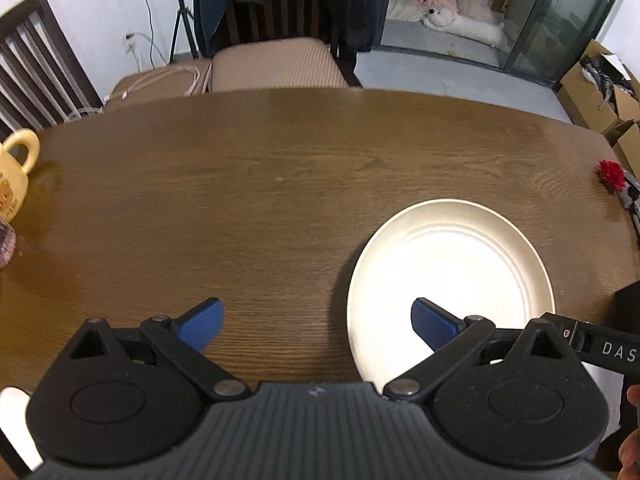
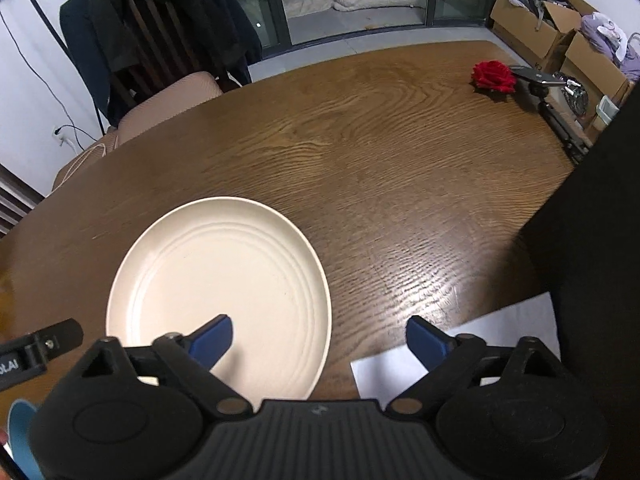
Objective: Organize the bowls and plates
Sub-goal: 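Move both grippers past the blue bowl to the cream plate by the napkin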
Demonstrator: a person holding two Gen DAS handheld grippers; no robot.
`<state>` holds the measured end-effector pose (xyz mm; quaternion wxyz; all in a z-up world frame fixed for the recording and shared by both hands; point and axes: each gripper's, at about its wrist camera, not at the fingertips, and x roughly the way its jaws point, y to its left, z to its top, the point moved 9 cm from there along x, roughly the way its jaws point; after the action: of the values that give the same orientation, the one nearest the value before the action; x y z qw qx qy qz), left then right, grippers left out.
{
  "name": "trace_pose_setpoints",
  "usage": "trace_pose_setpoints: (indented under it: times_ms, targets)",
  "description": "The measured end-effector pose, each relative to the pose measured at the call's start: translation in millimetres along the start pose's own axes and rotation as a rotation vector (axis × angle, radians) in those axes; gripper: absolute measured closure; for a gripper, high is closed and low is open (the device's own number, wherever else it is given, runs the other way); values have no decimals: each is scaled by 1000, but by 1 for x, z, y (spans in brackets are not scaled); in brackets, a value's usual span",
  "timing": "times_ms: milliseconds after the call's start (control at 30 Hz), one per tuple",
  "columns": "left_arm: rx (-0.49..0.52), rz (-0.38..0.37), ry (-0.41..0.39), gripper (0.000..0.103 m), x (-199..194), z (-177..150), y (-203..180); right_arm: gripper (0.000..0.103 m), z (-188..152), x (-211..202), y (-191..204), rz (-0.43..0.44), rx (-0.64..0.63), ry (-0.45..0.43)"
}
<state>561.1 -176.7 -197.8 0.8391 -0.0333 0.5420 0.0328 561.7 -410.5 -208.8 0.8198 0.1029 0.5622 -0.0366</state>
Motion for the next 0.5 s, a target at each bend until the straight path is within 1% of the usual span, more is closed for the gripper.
trace_pose_setpoints:
  times_ms: [100, 133, 167, 267, 300, 367, 400, 500]
  targets:
    - [3, -1, 26, 7, 14, -2, -3, 18, 4, 10, -1, -5, -1, 5]
    - [4, 1, 30, 10, 18, -1, -4, 21, 5, 13, -1, -1, -1, 4]
    - [4, 0, 35, 12, 21, -1, -5, 27, 6, 15, -1, 2, -1, 2]
    - [2, -9, 49, 19, 30, -1, -8, 37, 8, 24, -3, -2, -3, 10]
    - [3, -10, 53, 21, 33, -1, -9, 38, 8, 27, -3, -1, -3, 13]
    - [3, -15, 62, 25, 39, -1, -11, 48, 8, 32, -4, 4, -1, 17]
    - [5, -13, 68, 27, 41, -1, -12, 49, 8, 34, -4, 7, 0, 19]
    - [7, -21, 78, 33, 47, -5, -14, 56, 8, 38, -4, 18, 4, 23]
